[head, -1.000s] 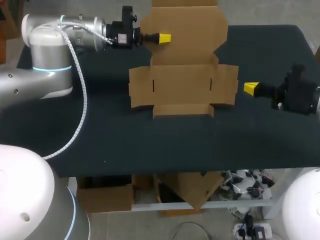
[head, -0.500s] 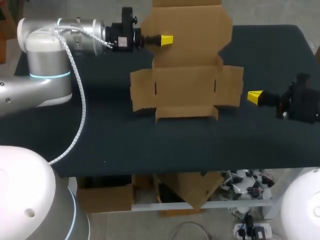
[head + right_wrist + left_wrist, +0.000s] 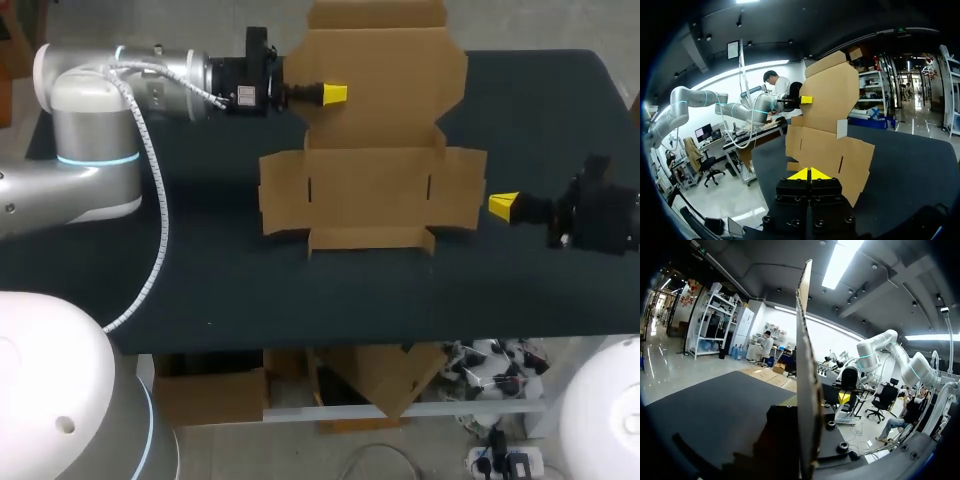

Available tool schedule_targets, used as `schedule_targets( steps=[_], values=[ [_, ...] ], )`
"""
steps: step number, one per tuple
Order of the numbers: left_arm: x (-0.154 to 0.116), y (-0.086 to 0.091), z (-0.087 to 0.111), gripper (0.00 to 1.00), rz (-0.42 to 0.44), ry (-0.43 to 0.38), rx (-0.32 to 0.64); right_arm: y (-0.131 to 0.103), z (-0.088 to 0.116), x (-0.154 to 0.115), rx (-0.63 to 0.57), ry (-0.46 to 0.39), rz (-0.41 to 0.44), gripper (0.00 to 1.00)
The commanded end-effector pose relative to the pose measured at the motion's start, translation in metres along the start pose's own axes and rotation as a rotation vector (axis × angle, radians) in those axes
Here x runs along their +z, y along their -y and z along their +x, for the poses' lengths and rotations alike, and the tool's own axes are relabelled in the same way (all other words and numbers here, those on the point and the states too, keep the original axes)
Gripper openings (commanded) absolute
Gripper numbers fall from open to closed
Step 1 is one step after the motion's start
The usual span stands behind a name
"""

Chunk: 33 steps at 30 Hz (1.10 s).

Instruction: Assemble the packaging by folding the flat box into shape, placing the metal phone stand inside, and closing the box properly

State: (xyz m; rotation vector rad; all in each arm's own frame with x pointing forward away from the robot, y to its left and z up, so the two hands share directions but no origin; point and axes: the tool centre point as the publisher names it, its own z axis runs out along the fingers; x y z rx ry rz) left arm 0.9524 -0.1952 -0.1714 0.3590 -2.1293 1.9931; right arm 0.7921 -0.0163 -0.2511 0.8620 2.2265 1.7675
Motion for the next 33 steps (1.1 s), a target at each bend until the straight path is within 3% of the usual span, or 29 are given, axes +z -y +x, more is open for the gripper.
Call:
schedule_targets(
  steps=[1,23,33],
  values=[
    [-0.002,-0.002,-0.004,0.0,0.001,-0.017,0.0,0.001,0.005,0.001,-0.009,0.007,0.005,0.0],
    [-0.005,-0.017,-0.008,0.0,0.01,-0.025,0.047,0.014,0.016,0.027,-0.045,-0.019,0.035,0.0],
    [-0.003,-0.021,-0.011,0.0,0.017,-0.033,0.049,0.023,0.027,0.065,-0.065,0.062,0.017,0.0]
  ],
)
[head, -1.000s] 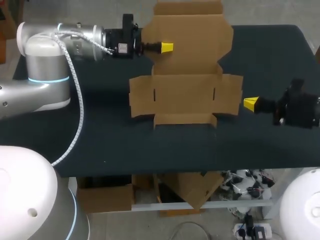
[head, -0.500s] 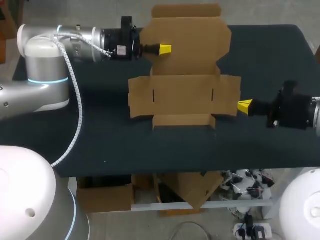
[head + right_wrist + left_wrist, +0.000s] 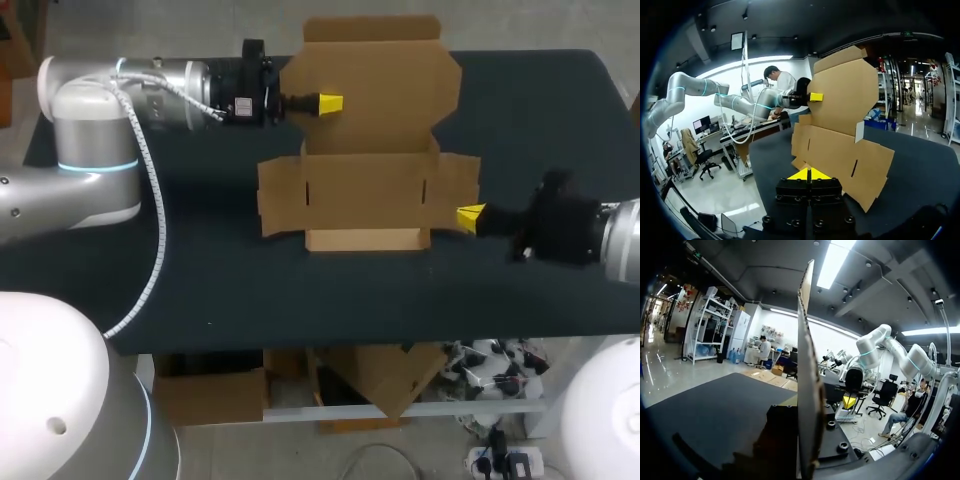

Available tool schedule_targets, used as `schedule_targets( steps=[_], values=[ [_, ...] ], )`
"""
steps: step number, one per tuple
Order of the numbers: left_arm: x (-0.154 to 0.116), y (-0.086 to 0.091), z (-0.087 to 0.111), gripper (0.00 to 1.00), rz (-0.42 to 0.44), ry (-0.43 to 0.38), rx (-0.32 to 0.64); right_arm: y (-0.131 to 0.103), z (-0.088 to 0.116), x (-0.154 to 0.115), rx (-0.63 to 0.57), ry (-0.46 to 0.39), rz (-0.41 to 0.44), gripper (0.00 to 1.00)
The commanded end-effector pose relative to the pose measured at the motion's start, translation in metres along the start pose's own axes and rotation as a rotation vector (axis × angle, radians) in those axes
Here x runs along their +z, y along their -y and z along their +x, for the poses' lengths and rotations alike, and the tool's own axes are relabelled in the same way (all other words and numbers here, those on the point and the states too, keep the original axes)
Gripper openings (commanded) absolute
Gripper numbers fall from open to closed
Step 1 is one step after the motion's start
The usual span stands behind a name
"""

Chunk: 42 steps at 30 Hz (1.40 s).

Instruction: Assemble the packaging by folding the flat box into shape, placing the metal phone stand inside, and closing the box properly

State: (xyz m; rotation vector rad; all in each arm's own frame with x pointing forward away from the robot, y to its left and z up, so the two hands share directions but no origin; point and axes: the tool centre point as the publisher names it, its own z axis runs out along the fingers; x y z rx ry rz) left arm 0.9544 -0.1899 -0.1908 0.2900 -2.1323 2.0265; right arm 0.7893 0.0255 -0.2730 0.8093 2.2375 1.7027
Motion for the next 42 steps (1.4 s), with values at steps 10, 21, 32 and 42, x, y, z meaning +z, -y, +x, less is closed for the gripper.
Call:
schedule_targets(
  steps=[10,21,32,42],
  values=[
    [-0.001,-0.006,-0.004,0.0,0.005,-0.016,0.006,0.027,0.019,0.056,0.048,0.076,0.0,0.0],
    [-0.002,-0.007,-0.005,0.0,0.009,-0.017,0.006,0.03,0.021,0.063,0.068,0.087,0.003,0.0],
    [-0.002,-0.007,-0.005,0.0,0.009,-0.017,0.006,0.033,0.006,0.099,0.068,0.069,0.039,0.0],
    [-0.002,-0.007,-0.005,0.0,0.009,-0.017,0.006,0.046,-0.01,0.131,0.101,0.088,0.04,0.0]
  ],
)
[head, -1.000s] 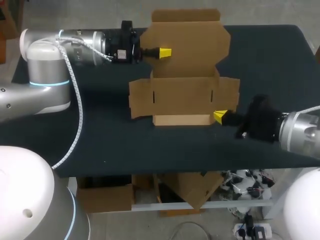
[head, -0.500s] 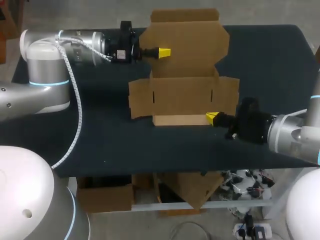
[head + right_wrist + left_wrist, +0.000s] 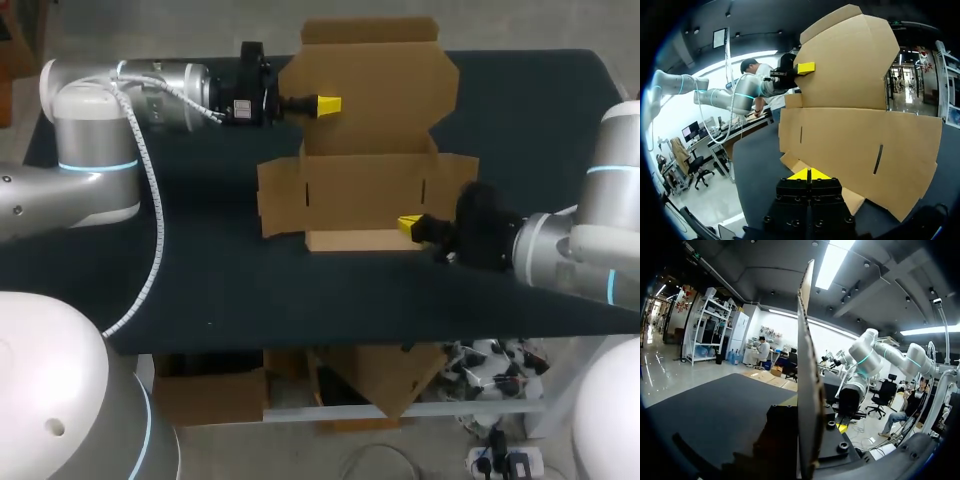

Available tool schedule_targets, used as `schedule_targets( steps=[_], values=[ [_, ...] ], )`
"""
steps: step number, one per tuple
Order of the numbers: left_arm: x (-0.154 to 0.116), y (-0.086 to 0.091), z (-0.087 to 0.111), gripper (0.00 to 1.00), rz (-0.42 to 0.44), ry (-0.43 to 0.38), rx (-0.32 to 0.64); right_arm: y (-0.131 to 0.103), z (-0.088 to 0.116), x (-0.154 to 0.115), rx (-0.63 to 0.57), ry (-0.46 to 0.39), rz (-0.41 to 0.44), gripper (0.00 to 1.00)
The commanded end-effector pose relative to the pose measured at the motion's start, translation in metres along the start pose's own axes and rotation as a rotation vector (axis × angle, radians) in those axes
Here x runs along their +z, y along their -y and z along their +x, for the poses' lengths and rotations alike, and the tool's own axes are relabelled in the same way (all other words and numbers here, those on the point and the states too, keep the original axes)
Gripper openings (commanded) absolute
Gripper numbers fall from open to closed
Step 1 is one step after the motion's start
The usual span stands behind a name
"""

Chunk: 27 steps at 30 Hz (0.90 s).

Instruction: Assemble the packaging by folding the flat box into shape, placing the metal phone stand inside, and closing the box properly

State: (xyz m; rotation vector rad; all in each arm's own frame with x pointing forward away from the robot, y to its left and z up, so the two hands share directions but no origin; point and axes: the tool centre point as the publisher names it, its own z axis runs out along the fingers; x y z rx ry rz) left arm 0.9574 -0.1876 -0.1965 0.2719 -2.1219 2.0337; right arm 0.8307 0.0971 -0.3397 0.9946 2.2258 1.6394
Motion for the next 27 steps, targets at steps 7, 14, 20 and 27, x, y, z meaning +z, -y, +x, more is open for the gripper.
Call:
schedule_targets(
  steps=[7,14,20,27],
  values=[
    [0.0,-0.002,-0.001,0.0,0.003,-0.005,0.001,0.013,0.002,0.047,0.017,-0.013,0.005,0.0],
    [0.0,-0.002,-0.001,0.0,0.003,-0.005,0.001,0.021,0.003,0.052,0.026,-0.024,0.045,0.0],
    [0.0,-0.002,-0.001,0.0,0.003,-0.005,0.001,0.027,0.002,0.054,0.031,-0.012,0.046,0.0],
    [0.0,-0.002,-0.001,0.0,0.003,-0.005,0.001,0.036,0.003,0.057,0.037,0.0,0.051,0.0]
  ],
)
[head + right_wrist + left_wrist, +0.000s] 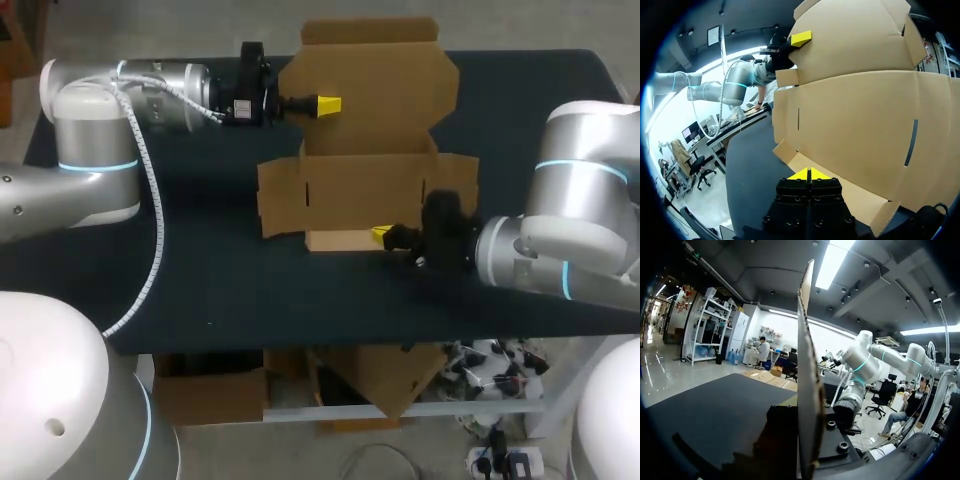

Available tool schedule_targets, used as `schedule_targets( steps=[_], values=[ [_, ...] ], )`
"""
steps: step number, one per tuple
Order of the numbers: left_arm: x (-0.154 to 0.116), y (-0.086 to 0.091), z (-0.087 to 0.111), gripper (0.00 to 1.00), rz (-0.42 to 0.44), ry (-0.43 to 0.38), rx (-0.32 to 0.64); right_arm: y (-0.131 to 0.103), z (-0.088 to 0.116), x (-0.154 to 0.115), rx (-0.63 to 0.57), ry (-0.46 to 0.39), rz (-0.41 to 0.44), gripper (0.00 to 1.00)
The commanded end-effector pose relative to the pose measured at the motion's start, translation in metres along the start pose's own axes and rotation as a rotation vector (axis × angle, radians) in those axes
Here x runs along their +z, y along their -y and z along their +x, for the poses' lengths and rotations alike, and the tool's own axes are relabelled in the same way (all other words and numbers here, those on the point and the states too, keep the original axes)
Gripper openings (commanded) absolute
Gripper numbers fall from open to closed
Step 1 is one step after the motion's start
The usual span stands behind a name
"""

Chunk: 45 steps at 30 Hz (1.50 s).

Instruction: Assemble the packaging by folding the flat box into shape, placing the metal phone stand inside, and closing the box properly

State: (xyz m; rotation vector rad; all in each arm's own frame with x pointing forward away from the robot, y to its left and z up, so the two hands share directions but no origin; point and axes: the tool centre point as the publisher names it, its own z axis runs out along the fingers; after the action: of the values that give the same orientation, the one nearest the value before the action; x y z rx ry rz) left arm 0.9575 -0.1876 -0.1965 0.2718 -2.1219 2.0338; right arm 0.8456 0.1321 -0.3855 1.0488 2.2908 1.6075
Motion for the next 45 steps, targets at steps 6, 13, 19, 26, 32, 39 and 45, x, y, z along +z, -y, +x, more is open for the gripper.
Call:
schedule_targets(
  steps=[6,13,19,26,32,39,45],
  values=[
    [0.0,-0.002,-0.001,0.0,0.003,-0.005,0.0,0.011,0.007,0.009,-0.008,0.032,0.006,0.0],
    [0.0,-0.002,-0.001,0.0,0.003,-0.005,0.0,0.012,0.011,0.013,-0.02,0.055,0.015,0.0],
    [0.0,-0.002,-0.001,0.0,0.003,-0.005,0.0,0.015,0.01,0.019,-0.017,0.068,0.018,0.0],
    [0.0,-0.002,-0.001,0.0,0.003,-0.005,0.0,0.019,0.006,0.023,-0.006,0.083,0.025,0.0],
    [0.0,-0.002,-0.001,0.0,0.003,-0.005,0.0,0.02,0.001,0.027,0.0,0.093,0.026,0.0],
    [0.0,-0.002,-0.001,0.0,0.003,-0.005,0.0,0.02,-0.004,0.033,0.005,0.097,0.029,0.0],
    [0.0,-0.002,-0.001,0.0,0.003,-0.005,0.0,0.021,-0.006,0.038,0.008,0.103,0.036,0.0]
  ],
)
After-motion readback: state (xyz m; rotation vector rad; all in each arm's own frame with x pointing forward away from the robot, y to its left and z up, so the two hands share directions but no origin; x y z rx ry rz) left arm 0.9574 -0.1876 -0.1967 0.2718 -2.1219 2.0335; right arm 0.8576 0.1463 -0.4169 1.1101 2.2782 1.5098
